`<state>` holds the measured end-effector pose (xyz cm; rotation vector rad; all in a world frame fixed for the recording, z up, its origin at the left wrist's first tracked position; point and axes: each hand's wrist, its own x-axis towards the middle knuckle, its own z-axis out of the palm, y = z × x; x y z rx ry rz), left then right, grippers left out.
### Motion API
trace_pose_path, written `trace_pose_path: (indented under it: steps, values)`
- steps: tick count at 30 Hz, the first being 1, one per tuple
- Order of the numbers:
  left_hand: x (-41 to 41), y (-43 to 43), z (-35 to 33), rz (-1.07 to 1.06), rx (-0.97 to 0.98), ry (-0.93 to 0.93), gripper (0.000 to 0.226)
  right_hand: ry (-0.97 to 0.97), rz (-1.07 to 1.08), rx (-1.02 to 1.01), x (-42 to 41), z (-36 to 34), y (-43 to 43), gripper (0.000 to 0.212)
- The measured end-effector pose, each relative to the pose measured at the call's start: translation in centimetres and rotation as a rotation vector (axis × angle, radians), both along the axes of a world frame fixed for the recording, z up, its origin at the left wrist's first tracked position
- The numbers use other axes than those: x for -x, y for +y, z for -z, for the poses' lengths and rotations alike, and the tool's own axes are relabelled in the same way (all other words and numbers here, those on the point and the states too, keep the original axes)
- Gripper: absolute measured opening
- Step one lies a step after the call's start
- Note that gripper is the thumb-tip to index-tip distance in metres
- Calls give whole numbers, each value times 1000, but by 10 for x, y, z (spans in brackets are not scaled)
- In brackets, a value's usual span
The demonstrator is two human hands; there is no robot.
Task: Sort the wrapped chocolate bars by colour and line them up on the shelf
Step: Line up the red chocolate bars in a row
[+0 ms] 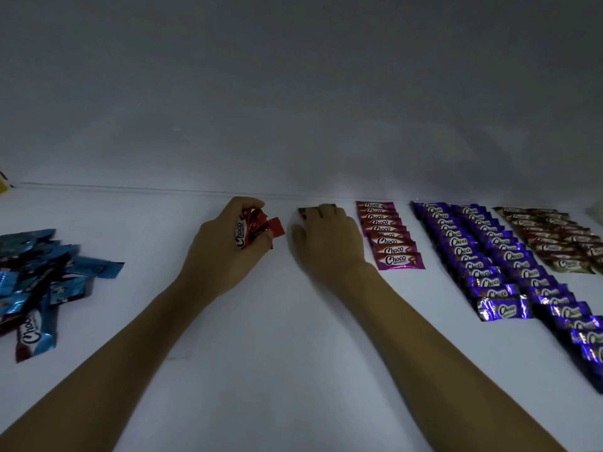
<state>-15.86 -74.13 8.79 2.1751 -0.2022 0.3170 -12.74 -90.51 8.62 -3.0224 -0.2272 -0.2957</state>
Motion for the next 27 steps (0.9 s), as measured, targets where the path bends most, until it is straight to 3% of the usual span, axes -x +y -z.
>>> trace_pose_path:
  steps: [5, 12, 19, 21, 24, 27]
  values:
    - [0, 0, 0, -10, 3, 7, 42, -5, 5, -3, -2, 3, -7, 42]
    - [0, 0, -2, -11, 6, 8, 43, -76, 3, -49, -2, 10, -9, 54]
    - [0, 1, -3, -3, 153, 39, 37, -37, 16, -127, -15, 9, -11, 41]
    - [1, 1, -4, 10, 161, 39, 41, -76, -19, -356, -7, 3, -9, 37]
    - [3, 1, -5, 15, 146, 14, 51, 205, -127, -1068, 8, -13, 0, 35]
    - [3, 3, -4, -5, 136, 13, 52, 308, -226, -1251, 12, -16, 2, 12]
